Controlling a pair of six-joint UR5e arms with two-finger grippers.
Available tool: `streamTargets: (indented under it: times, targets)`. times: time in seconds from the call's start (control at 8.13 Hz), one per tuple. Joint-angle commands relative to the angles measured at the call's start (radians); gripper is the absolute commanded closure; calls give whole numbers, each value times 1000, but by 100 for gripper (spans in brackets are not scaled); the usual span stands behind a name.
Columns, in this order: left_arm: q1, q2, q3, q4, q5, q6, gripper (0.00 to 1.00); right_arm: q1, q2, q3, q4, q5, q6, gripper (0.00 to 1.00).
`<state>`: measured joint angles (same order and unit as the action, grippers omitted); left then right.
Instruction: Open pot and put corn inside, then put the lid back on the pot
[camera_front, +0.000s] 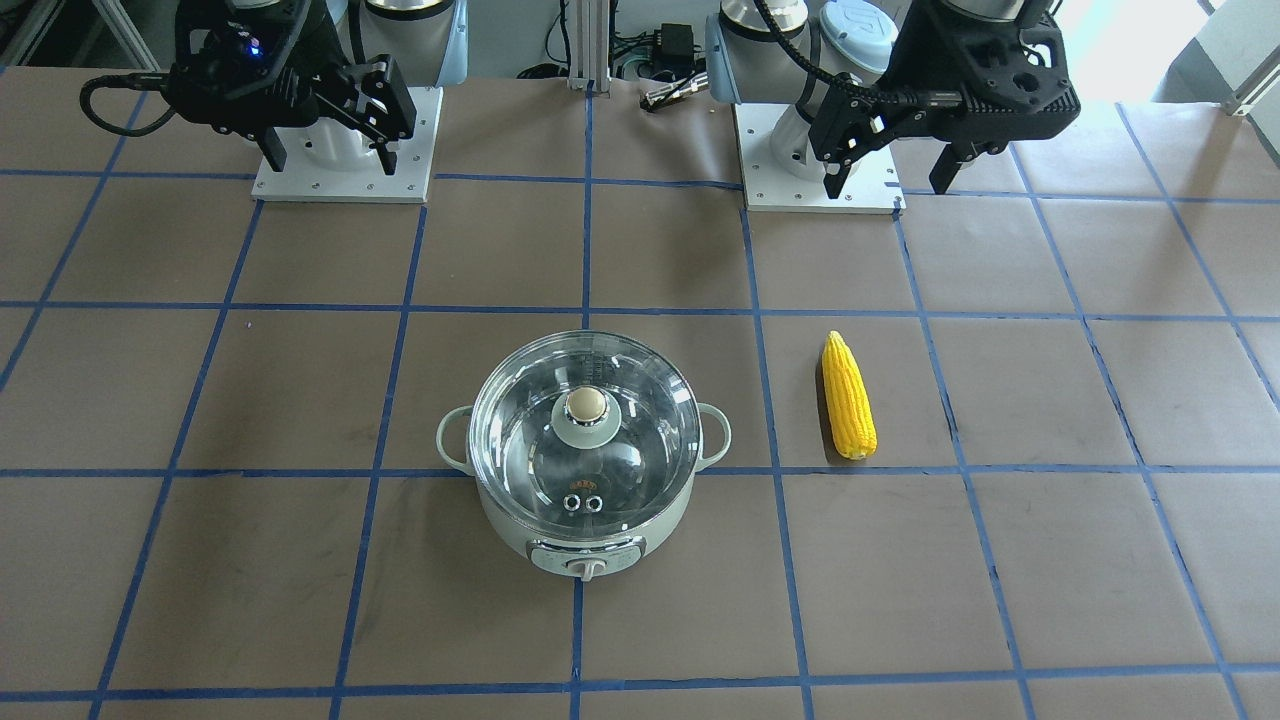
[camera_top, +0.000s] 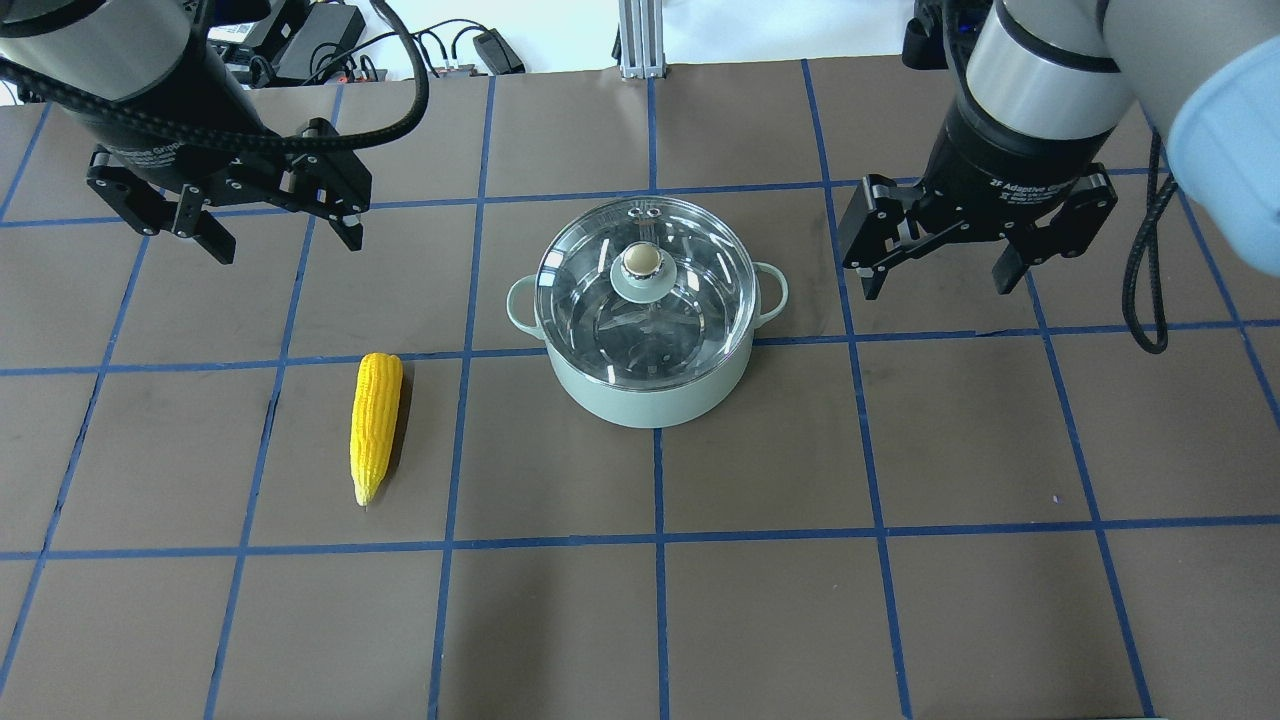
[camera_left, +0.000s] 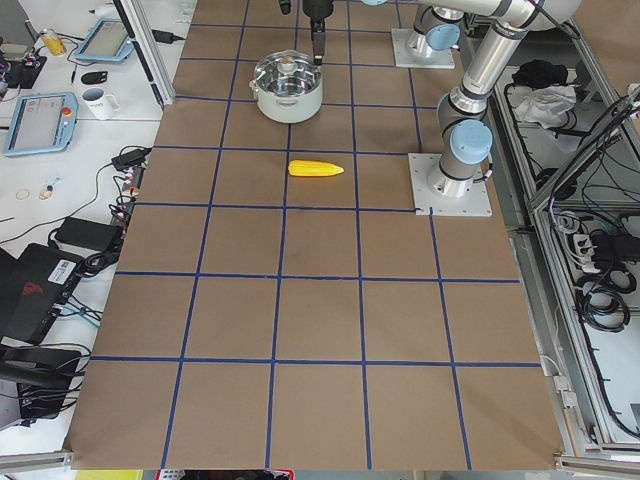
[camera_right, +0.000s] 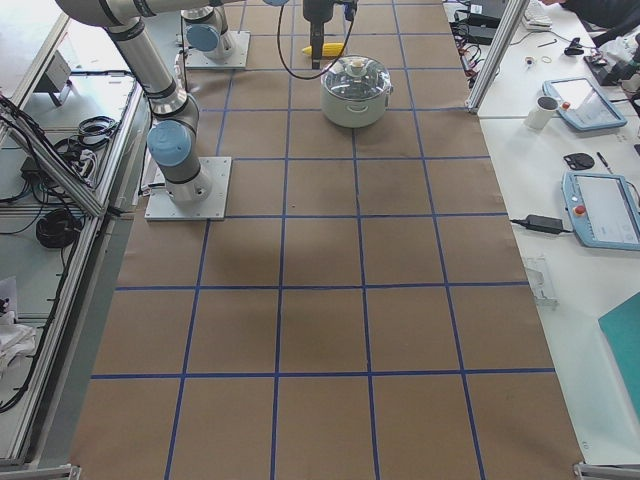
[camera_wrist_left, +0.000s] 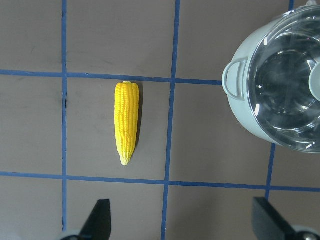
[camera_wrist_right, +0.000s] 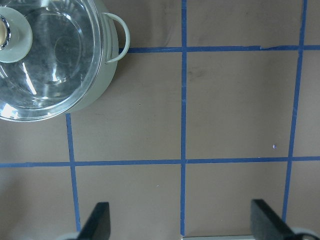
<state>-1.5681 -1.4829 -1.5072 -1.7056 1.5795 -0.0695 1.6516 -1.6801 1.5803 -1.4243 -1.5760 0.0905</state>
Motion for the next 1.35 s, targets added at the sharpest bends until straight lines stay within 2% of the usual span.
streamTargets:
  times: [0.0,0.25,0.37,0.49,0.61,0.74,0.86,0.98,1.23]
  targets:
    - [-4,-7,-4,6,2,19,0,1,3,1,-1,5,0,0]
    - [-3,-33,-1,12,-9,93,0,1,17,1,-10,4,1,0]
    - [5,-68,5,58,-7,168,0,7,45,-15,-13,7,20,0]
    - [35,-118,2,98,-7,260,0,22,130,-88,-42,52,114,0]
    - [99,-164,-2,179,-12,326,0,103,267,-199,-74,59,195,0]
    - [152,-175,-8,185,-13,353,0,197,377,-248,-169,50,290,0]
    - [172,-189,-33,184,-10,381,0,249,458,-249,-294,47,369,0]
    - [172,-192,-100,207,-18,378,4,293,502,-249,-329,45,412,0]
    - [175,-192,-290,317,-52,364,3,310,537,-211,-410,51,414,0]
